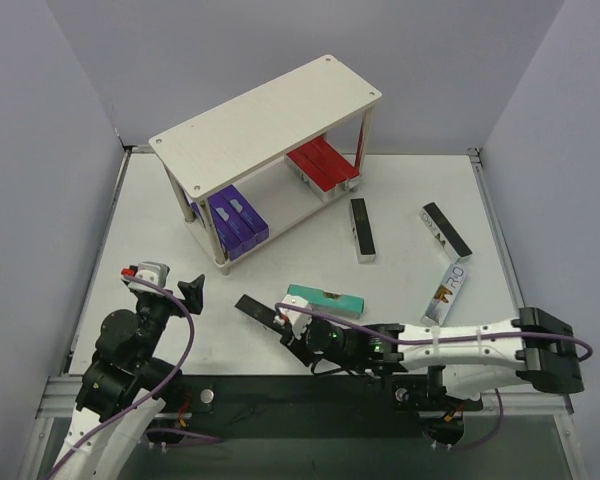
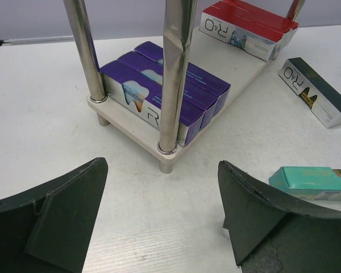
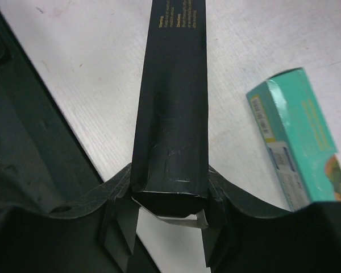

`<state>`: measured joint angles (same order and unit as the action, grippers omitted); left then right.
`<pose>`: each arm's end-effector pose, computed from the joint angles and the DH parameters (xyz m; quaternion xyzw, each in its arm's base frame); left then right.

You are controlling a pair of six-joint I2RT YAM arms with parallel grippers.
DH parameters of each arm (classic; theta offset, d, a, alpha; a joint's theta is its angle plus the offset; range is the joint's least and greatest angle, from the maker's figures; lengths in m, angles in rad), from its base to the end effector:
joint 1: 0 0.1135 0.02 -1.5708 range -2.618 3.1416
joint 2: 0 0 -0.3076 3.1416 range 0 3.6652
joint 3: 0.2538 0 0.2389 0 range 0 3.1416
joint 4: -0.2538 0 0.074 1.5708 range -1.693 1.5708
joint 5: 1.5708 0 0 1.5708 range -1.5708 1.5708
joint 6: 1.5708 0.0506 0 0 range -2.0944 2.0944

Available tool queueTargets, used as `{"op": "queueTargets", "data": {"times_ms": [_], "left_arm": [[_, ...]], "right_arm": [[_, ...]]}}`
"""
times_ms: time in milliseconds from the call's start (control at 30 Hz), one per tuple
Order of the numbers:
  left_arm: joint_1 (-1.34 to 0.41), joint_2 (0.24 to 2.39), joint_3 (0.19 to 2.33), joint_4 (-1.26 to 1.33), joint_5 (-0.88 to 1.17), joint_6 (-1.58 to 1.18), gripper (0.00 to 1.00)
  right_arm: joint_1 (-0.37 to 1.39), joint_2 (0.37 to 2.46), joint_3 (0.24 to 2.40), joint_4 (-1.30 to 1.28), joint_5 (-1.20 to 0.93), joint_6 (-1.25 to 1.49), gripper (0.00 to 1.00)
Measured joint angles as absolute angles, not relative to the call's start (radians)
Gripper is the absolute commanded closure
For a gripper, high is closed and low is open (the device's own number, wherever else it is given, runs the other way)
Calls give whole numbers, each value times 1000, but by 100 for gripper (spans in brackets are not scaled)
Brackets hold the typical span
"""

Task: Place and organize the toothpastes onto the shelf
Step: Pick up the toothpaste from the center of the board, then place the toothpaste on the shelf.

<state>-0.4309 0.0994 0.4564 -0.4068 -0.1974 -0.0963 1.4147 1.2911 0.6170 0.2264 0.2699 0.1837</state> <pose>0.0342 -0.0048 0.2749 0.0531 0.7222 -0.1098 0.6808 0.0543 0.2586 0.2585 -0.4258 0.7262 0.2988 0.4496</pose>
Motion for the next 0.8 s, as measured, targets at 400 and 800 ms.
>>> {"op": "queueTargets", "data": {"times_ms": [400,800], "left_arm": [[-431,99,456,-407,-195,-96,10],[-430,99,456,-407,-192,-96,10]], "right_arm": [[1211,887,1038,-310,231,42,82],[719,978,1454,-432,17,-133,83]]}}
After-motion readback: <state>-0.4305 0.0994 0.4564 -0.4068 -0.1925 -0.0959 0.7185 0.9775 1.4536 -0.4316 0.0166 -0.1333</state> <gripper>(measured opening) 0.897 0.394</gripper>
